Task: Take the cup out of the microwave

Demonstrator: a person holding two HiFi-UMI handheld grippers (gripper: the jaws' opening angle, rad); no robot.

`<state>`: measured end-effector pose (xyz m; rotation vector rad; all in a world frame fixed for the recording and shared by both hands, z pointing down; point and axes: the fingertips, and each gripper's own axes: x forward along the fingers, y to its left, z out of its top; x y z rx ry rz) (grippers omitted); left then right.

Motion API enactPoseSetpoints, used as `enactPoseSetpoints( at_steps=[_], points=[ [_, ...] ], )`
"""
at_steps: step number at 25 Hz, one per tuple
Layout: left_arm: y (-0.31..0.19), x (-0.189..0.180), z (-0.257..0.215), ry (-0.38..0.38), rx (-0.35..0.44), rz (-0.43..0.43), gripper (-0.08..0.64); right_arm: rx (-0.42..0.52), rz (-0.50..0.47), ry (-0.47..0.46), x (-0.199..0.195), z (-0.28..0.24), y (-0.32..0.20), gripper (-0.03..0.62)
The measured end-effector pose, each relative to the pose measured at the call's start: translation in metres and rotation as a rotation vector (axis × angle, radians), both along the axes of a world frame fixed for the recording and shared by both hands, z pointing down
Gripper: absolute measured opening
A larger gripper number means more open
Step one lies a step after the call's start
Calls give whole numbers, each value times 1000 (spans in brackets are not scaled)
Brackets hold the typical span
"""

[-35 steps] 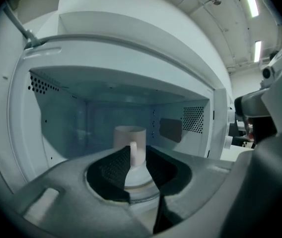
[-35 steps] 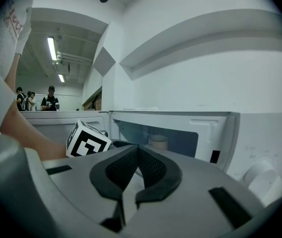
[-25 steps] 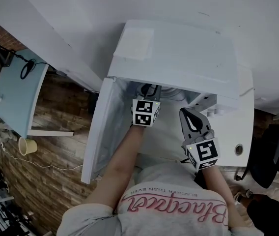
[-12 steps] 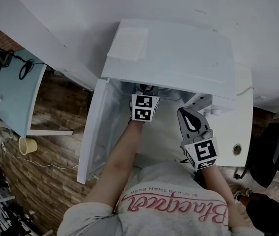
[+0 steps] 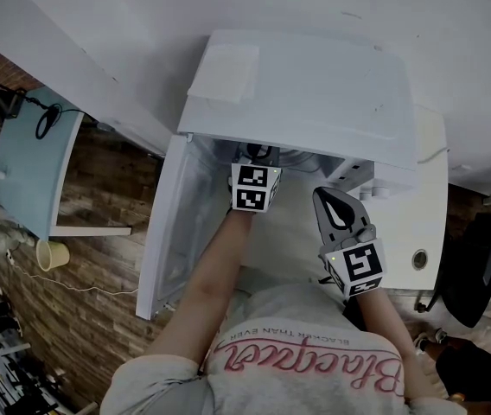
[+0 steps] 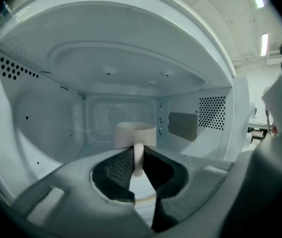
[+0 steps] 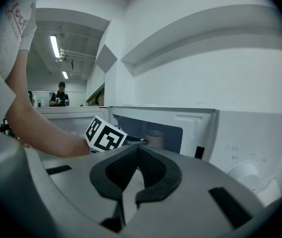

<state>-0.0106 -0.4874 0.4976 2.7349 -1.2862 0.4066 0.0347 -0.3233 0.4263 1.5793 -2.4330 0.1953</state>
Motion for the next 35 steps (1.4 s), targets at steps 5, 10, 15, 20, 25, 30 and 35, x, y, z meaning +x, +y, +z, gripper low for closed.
enactPoseSetpoints(
  at_steps=[5,10,15,20,25,30,35],
  points=[
    [7,-1,-2,-2,4,2,43,1,-8,-2,-1,1,5,9],
    [18,-4,-2,0,3,-7,43,3,-18,-8,-3,0,12,9],
    [29,-8,-3,1,6,-15,43,12,-29,-13,-4,-3,18,9],
    [41,-13,-4,-1,11,-17,43,17,-43,-17,-8,-4,25,9],
    [48,-16,-7,6,19,-21,43,25,-55,-18,-10,-8,28,9],
    [56,-18,-12,14,27,-22,43,33,-63,-15,-11,-12,32,9],
    [66,-18,-15,24,25,-28,43,45,-66,-17,-8,-19,33,9]
  ],
)
